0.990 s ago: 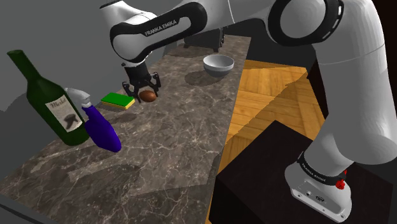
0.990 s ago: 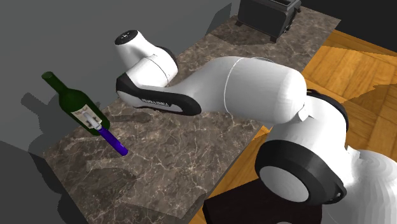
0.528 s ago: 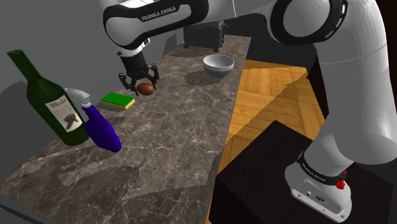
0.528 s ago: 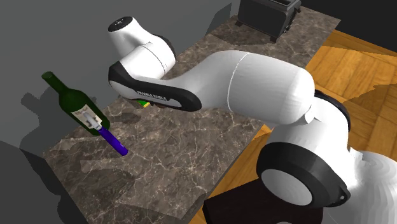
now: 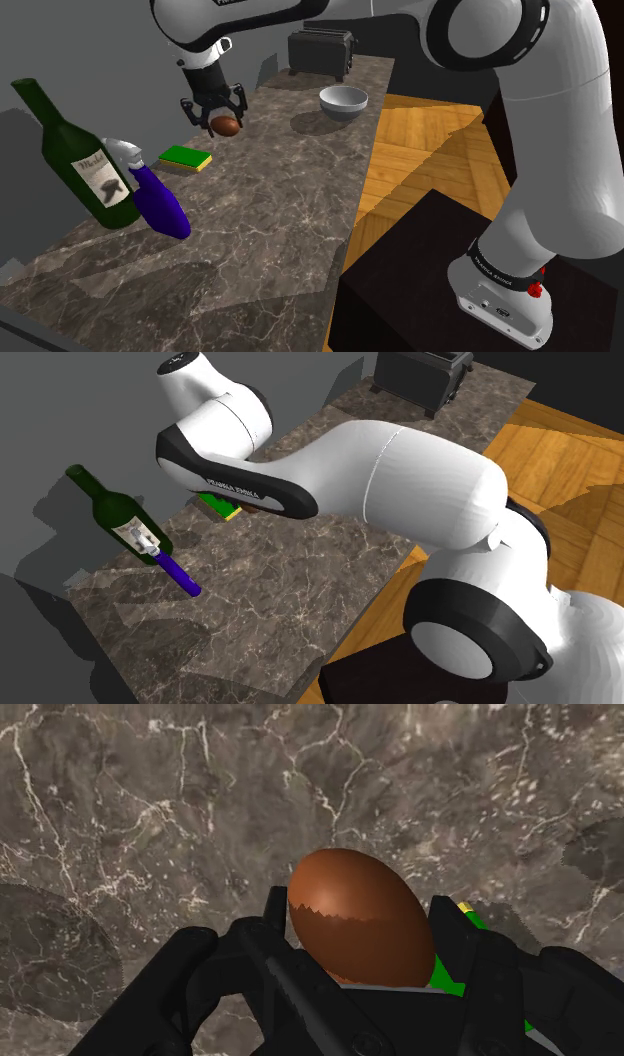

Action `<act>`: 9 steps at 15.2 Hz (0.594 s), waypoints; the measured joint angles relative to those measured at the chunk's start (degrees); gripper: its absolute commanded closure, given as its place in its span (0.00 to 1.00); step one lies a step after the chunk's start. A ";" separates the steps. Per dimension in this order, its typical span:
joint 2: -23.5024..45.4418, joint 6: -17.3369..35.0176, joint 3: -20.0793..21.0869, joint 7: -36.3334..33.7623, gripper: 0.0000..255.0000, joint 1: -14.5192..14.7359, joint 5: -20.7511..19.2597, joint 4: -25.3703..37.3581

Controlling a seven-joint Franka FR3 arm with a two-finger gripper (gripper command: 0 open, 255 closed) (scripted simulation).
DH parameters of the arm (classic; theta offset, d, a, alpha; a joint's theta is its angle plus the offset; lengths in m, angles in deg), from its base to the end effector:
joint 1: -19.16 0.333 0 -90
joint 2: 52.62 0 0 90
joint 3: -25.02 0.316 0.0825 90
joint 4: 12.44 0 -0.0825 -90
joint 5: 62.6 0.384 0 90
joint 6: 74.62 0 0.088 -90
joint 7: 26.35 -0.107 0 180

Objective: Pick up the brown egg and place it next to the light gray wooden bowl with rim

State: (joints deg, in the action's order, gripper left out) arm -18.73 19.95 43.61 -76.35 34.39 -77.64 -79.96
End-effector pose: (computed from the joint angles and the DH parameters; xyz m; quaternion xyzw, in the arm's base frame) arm 0.6340 0.3228 0.4517 0.9874 -0.1457 -0.0080 0.0605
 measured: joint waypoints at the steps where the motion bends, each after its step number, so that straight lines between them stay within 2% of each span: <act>1: -0.06 -0.77 0.02 0.13 1.00 0.06 0.04 0.71; 4: 0.20 -3.24 0.01 0.44 1.00 0.44 0.03 3.49; 5: -0.72 -3.09 0.04 0.79 1.00 -0.08 0.24 2.48; 9: -8.73 1.33 0.08 3.52 1.00 -4.79 2.12 -9.50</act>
State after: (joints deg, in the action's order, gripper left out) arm -27.46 21.28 43.68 -72.83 29.60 -75.53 -89.46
